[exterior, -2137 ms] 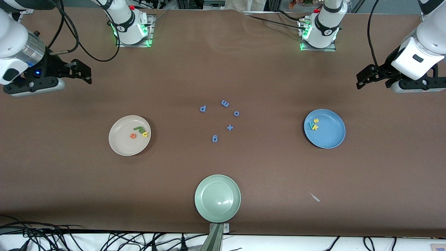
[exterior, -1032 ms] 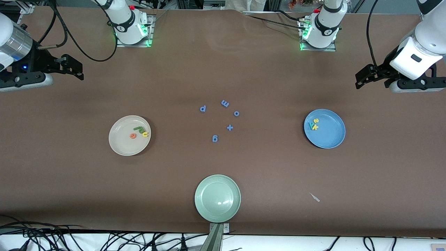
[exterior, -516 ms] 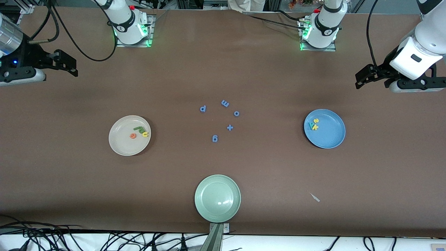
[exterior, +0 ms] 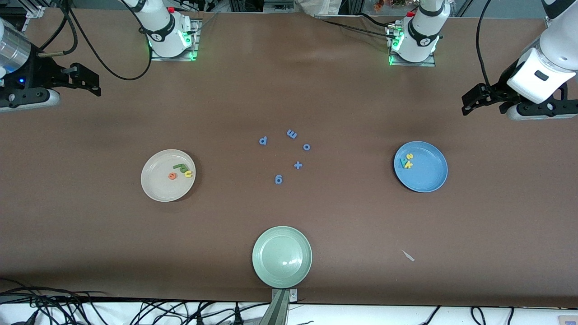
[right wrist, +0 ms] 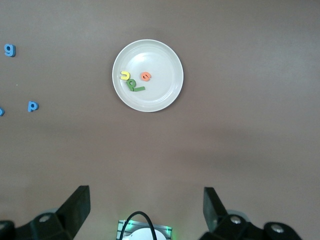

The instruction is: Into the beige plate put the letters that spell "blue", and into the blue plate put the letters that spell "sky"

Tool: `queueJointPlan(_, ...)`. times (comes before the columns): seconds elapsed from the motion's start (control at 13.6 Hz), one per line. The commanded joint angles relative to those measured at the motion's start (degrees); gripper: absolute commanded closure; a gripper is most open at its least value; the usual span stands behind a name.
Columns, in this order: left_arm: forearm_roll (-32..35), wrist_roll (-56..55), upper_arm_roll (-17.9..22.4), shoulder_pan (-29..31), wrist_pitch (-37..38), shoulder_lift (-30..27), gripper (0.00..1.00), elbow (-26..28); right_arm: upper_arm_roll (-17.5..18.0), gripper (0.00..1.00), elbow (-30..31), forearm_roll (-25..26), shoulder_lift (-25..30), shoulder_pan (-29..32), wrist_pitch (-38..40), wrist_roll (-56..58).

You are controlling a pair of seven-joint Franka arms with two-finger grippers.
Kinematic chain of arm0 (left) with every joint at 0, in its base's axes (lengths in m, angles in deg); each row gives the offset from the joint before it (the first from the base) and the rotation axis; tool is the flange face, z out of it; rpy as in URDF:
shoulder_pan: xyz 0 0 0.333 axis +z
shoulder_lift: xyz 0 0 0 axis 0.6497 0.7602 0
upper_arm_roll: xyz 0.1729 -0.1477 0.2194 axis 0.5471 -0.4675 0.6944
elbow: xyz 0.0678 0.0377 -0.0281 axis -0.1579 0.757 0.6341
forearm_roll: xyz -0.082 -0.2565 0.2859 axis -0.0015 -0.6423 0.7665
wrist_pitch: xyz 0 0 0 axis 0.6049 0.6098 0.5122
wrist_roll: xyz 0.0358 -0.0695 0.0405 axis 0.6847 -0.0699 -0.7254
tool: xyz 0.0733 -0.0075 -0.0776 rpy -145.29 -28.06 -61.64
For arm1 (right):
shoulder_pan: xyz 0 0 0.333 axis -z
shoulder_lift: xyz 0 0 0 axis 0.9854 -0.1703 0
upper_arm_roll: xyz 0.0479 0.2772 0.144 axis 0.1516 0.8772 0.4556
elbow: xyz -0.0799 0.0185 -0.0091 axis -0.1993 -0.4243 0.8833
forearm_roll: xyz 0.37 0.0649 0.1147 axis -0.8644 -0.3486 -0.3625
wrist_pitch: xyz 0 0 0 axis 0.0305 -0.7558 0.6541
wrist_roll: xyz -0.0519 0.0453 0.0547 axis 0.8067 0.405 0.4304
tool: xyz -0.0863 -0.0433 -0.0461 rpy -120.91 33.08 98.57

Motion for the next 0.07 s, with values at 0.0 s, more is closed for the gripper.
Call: queueJointPlan(0.0,-0.9,0.8,-0.1,0.4,1.4,0.5,0.00,-1.4,0.3,0.00,-1.2,0.5,-0.3,0.3,0.0,0.4)
